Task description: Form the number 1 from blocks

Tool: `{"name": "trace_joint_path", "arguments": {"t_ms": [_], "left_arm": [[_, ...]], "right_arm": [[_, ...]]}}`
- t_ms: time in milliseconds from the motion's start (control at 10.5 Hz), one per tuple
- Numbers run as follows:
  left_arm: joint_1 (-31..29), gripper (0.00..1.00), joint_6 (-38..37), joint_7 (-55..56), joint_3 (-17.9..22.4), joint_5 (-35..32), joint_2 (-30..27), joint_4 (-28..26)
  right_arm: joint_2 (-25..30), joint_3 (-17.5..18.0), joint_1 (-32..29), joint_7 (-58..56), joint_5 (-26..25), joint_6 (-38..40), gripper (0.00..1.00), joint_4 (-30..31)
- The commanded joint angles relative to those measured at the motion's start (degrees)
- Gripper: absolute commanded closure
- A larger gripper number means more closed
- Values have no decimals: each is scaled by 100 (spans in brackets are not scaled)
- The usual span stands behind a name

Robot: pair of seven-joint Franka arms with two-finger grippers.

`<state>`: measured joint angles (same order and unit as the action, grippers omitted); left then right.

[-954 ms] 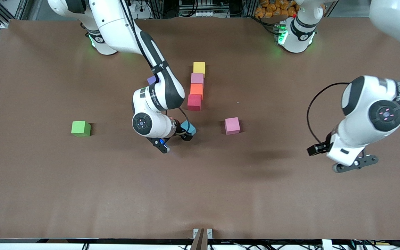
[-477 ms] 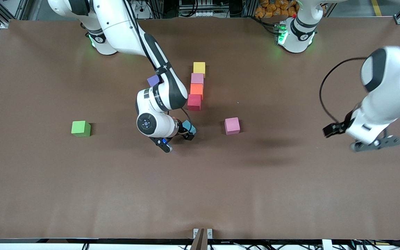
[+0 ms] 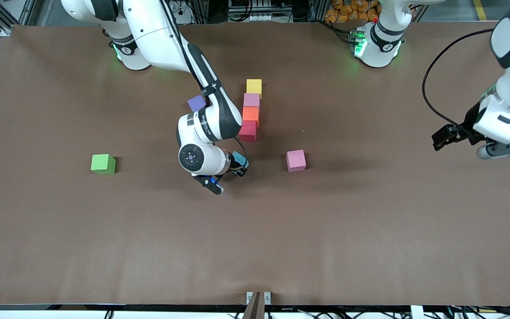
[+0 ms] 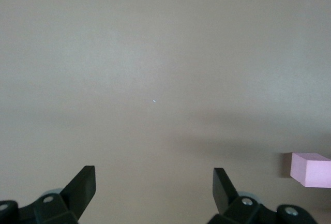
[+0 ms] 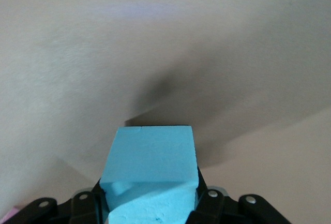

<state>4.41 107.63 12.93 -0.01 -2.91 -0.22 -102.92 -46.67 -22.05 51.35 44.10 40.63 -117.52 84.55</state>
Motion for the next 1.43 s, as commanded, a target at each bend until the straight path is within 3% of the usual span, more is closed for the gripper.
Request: {"name": "trace_joint_path", "arguments": {"t_ms": [0,286,572,763,1145,1240,1336], "left_arm": [[-115,0,-319,-892,-96,168,4,472],[-27,0,-1112,-1152,-104,238,198,1194],[-10,0,-1550,-1082,-104,590,339,1721],[34,0,-1605,-977,-104,503,374,1749],[96,0,-1605,-827,-148,362,383,1670],[96,0,-1579,-827,-157,161,400,1661],[96,0,-1587,-819,-149,107,426,1687]], "right_arm": [[123,-72,391,-384,-527,63,60,-26],[123,121,779,-394,-1161,80,60,44],[306,235,859,-402,-1382,63,59,324],[509,428,746,-411,-1689,63,58,536],[501,447,701,-411,-1699,45,56,536],[492,447,710,-411,-1699,45,46,536],[492,447,710,-402,-1699,54,0,536]]}}
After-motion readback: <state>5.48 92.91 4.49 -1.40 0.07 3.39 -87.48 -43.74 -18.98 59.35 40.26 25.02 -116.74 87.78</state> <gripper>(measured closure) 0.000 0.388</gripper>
